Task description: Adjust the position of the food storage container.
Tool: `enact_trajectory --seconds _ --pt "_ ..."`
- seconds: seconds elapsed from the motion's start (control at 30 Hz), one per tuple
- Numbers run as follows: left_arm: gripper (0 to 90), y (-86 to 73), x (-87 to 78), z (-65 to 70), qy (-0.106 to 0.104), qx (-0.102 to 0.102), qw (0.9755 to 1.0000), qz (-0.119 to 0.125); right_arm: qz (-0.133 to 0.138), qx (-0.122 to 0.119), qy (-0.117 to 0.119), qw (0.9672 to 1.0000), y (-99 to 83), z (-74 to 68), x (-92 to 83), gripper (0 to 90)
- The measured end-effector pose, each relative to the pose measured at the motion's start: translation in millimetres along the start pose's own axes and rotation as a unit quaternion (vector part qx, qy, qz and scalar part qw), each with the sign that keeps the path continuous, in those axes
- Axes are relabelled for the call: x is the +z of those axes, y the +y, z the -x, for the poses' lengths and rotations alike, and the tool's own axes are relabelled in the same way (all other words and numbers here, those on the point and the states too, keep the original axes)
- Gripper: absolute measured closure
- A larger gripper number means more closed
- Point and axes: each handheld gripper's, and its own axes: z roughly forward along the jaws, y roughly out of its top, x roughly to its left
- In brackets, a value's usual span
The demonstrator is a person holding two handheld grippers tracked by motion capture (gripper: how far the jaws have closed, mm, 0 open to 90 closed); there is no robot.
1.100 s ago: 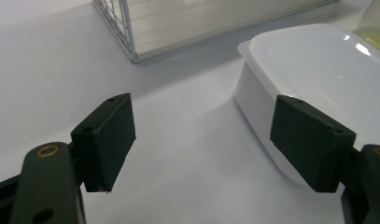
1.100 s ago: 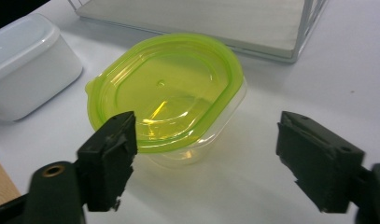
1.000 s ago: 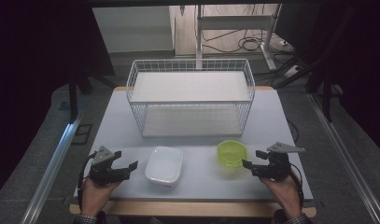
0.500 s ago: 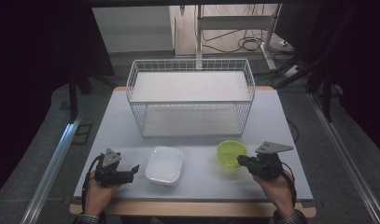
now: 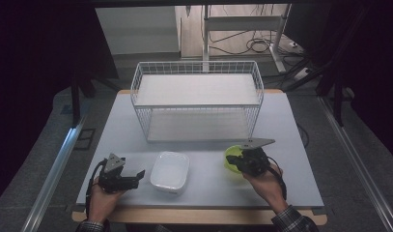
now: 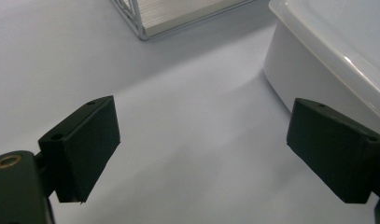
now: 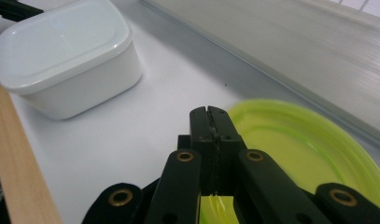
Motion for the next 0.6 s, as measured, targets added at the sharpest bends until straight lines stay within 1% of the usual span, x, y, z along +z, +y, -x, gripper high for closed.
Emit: enact_trajectory --seconds 0.03,0.17,0.27,0.3,0.33,0.37,0.43,0.47,0.53,0.6 --pt "9.1 0.0 0.0 0.0 0.0 0.0 1.0 0.0 0.0 0.0 0.0 1.0 0.0 0.0 0.0 89.7" --pt "9.2 0.1 1.5 1.3 0.002 0.007 1.0 -0.005 -0.009 -0.01 0.008 0.9999 10.0 -4.2 16.9 89.6" --pt "9.2 0.4 1.9 2.2 0.002 0.01 0.9999 -0.006 -0.02 -0.016 0.007 0.9997 10.9 -6.5 26.2 89.6" --pt "9.2 0.4 1.9 2.2 0.002 0.01 0.9999 -0.006 -0.02 -0.016 0.007 0.9997 10.9 -6.5 26.2 89.6" --pt "9.1 0.5 1.7 2.2 0.003 0.011 0.9999 -0.007 -0.026 -0.022 0.001 0.9994 10.6 -7.4 30.8 89.6" --pt "9.1 0.5 1.7 2.3 0.003 0.01 0.9999 -0.007 -0.029 -0.024 -0.002 0.9993 10.2 -7.3 32.5 89.6" --pt "9.2 0.5 1.4 2.3 0.003 0.011 0.9999 -0.006 -0.032 -0.025 -0.002 0.9992 8.1 -6.1 34.5 89.6" --pt "9.2 0.5 1.4 2.2 0.003 0.01 0.9999 -0.006 -0.03 -0.02 0.001 0.9994 7.0 -4.9 34.5 89.6" --pt "9.2 0.6 1.5 2.3 0.003 0.01 0.9999 -0.007 -0.029 -0.018 0.002 0.9994 6.3 -4.2 34.3 89.6" --pt "9.6 0.7 1.6 2.7 0.002 0.012 0.9999 -0.009 -0.032 -0.017 -0.006 0.9993 3.7 -2.1 30.6 89.6"
